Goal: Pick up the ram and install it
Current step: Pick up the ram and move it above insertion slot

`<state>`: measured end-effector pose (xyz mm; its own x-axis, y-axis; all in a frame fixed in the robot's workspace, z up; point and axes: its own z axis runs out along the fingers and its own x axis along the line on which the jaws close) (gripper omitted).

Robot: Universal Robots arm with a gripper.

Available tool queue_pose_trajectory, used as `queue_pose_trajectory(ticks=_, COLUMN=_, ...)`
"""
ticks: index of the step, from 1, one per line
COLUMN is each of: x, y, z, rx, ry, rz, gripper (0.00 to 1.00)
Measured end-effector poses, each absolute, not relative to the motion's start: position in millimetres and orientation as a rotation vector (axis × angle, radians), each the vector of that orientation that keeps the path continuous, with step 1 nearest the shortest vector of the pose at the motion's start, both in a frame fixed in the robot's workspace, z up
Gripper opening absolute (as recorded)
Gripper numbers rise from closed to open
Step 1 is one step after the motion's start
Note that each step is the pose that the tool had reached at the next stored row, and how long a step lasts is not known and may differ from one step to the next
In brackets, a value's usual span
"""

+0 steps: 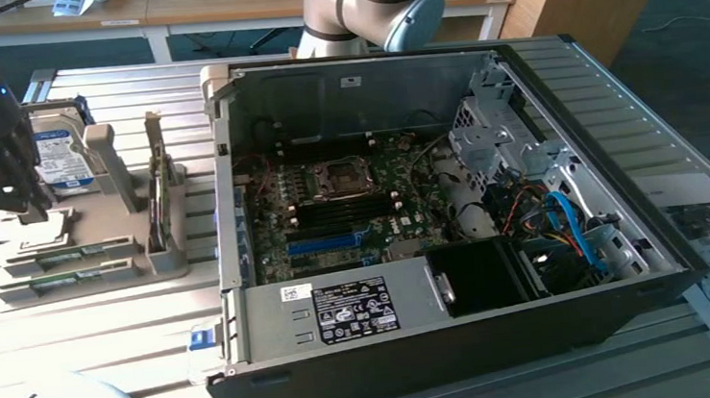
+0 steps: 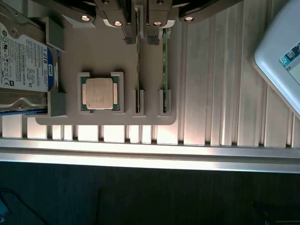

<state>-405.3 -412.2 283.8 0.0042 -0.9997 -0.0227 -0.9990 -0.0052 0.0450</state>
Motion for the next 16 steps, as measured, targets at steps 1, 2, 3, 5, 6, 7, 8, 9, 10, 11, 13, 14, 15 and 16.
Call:
queue_pose_trajectory(ticks=1, x=-405.3, y=-412.4, z=282.1, rx=2.215, ry=-2.204, rz=-0.075, gripper=0.24)
queue_pose_trajectory(ticks=2, x=-405.4, y=-412.5, z=280.2, rx=2.215, ry=-2.204, rz=-0.075, gripper=0.24)
queue_pose_trajectory(ticks=3, x=-405.4, y=-412.7, z=278.7, rx=2.214, ry=-2.204, rz=-0.075, gripper=0.24)
queue_pose_trajectory(ticks=5, x=-405.4, y=-412.8, z=278.2, rx=2.214, ry=-2.204, rz=-0.075, gripper=0.24)
queue_pose_trajectory(ticks=6, x=-405.3, y=-412.8, z=278.2, rx=2.214, ry=-2.204, rz=-0.075, gripper=0.24)
queue_pose_trajectory(ticks=7, x=-405.3, y=-412.8, z=278.2, rx=2.214, ry=-2.204, rz=-0.075, gripper=0.24)
queue_pose_trajectory(ticks=8, x=-405.3, y=-412.9, z=278.2, rx=2.214, ry=-2.204, rz=-0.075, gripper=0.24)
queue_pose_trajectory(ticks=9, x=-405.2, y=-413.7, z=278.1, rx=2.215, ry=-2.204, rz=-0.075, gripper=0.24)
queue_pose_trajectory(ticks=10, x=-405.2, y=-415.0, z=278.1, rx=2.215, ry=-2.204, rz=-0.075, gripper=0.24)
queue_pose_trajectory(ticks=11, x=-405.3, y=-416.7, z=278.2, rx=2.214, ry=-2.204, rz=-0.075, gripper=0.24)
queue_pose_trajectory(ticks=13, x=-405.3, y=-420.2, z=278.1, rx=2.214, ry=-2.204, rz=-0.075, gripper=0.24)
queue_pose_trajectory(ticks=14, x=-405.3, y=-421.3, z=278.2, rx=2.214, ry=-2.204, rz=-0.075, gripper=0.24)
queue_pose_trajectory(ticks=15, x=-405.3, y=-421.4, z=278.2, rx=2.214, ry=-2.204, rz=-0.075, gripper=0.24)
queue_pose_trajectory(ticks=16, x=-405.3, y=-421.4, z=278.2, rx=2.214, ry=-2.204, rz=-0.075, gripper=0.24)
